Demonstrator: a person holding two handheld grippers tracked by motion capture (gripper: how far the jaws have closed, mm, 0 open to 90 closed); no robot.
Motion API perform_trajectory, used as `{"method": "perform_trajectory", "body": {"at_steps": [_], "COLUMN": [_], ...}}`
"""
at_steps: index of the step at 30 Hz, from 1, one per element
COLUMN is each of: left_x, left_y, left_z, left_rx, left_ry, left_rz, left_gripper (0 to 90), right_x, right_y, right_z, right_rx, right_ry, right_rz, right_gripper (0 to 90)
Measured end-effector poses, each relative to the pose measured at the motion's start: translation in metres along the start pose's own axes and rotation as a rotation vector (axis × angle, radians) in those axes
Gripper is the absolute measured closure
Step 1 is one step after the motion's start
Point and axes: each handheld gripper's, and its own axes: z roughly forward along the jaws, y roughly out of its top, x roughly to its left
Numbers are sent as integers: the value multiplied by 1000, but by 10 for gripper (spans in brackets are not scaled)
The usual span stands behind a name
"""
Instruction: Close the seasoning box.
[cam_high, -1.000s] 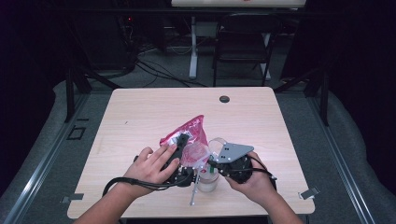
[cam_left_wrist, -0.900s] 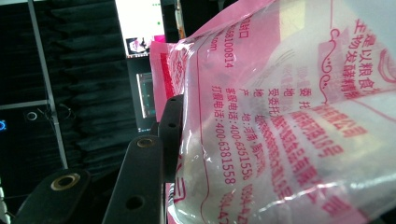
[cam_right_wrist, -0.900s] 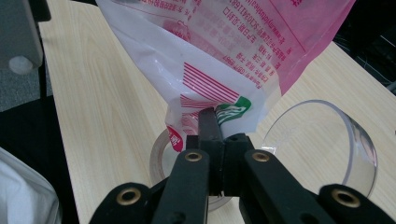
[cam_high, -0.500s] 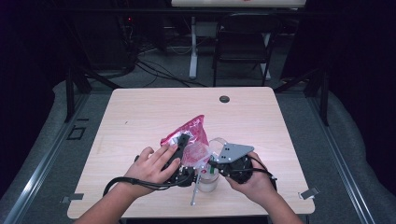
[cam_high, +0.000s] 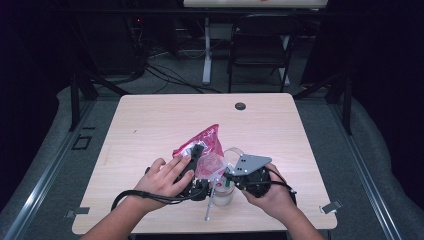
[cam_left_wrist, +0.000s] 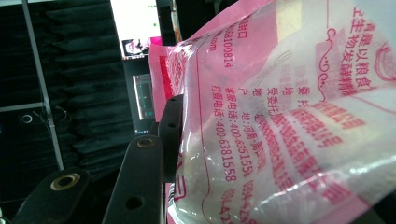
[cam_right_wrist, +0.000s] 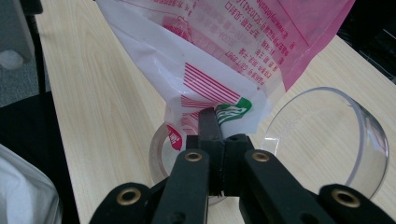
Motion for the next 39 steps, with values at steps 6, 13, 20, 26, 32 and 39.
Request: {"method": "perform_trajectory", "body": {"at_steps": [6,13,20,26,32,39], "left_x": [0,-1,-2,-2,-3,-5], "left_y": [-1,-4,-5,-8,-13,-16], "left_z": [0,1,2,2,3,4], "left_rx": [6,13,15,30,29,39], "left_ry": [-17,-37,-47,-65,-70,-81], "left_rz": [-8,-41,-44,-77,-102,-118], "left_gripper": [646,646,646,646,646,647], "right_x": [1,1,1,1,1,2], "right_y": [0,1,2,4,8,10], "right_z": [1,0,-1,-3,-4,-4], "right_rx": [-9,-14,-19,-27,-38,-48], "right_ry": [5,1,0,-1,-3,-2], "right_rz": [6,4,6,4,0,-4], "right_gripper": [900,900,900,900,900,900]}}
